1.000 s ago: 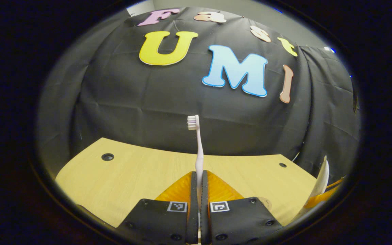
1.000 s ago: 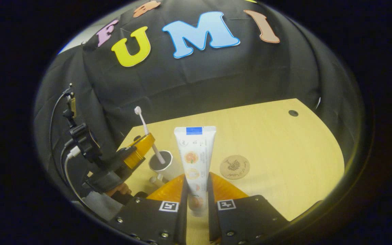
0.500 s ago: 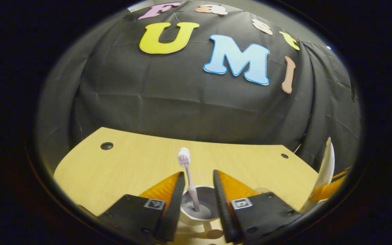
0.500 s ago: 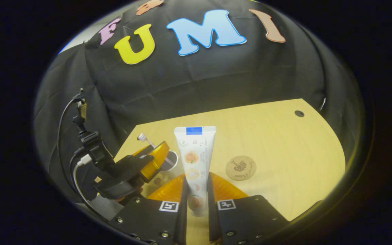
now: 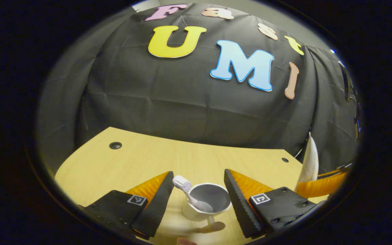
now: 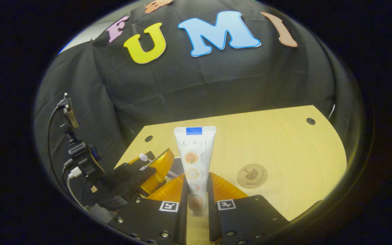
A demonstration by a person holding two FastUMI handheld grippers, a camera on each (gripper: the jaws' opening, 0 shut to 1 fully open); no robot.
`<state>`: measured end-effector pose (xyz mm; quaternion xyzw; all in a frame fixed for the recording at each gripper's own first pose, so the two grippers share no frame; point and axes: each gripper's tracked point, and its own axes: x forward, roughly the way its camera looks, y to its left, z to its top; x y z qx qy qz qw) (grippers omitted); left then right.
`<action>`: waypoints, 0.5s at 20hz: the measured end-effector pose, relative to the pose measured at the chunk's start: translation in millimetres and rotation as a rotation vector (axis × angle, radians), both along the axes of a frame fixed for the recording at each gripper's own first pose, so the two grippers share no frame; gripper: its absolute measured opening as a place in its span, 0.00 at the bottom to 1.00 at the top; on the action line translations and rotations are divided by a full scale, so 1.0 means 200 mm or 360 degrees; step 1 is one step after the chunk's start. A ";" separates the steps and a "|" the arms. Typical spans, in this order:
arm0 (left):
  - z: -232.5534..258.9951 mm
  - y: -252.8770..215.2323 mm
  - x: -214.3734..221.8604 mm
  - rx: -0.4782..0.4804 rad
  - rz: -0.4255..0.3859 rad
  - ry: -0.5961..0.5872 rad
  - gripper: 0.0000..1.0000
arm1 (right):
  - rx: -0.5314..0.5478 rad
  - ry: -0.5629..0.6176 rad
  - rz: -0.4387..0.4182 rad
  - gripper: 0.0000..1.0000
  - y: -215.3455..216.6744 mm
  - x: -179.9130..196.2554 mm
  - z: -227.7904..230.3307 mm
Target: Put the toothbrush and toothpaste on the desktop into the cup, then pick up the cup and place it on the coaster on the desktop.
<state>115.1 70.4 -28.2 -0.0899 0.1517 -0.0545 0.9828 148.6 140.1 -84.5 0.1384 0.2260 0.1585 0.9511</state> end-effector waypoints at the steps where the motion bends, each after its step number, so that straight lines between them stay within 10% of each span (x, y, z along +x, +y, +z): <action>1: 0.02 0.00 -0.02 0.0002 0.0001 -0.0012 0.95 | -0.0006 -0.0013 0.0012 0.26 0.02 0.02 0.01; 10: 0.12 0.09 -0.16 -0.0053 0.0059 -0.0054 0.95 | -0.0004 -0.0195 0.0070 0.24 0.16 0.22 0.14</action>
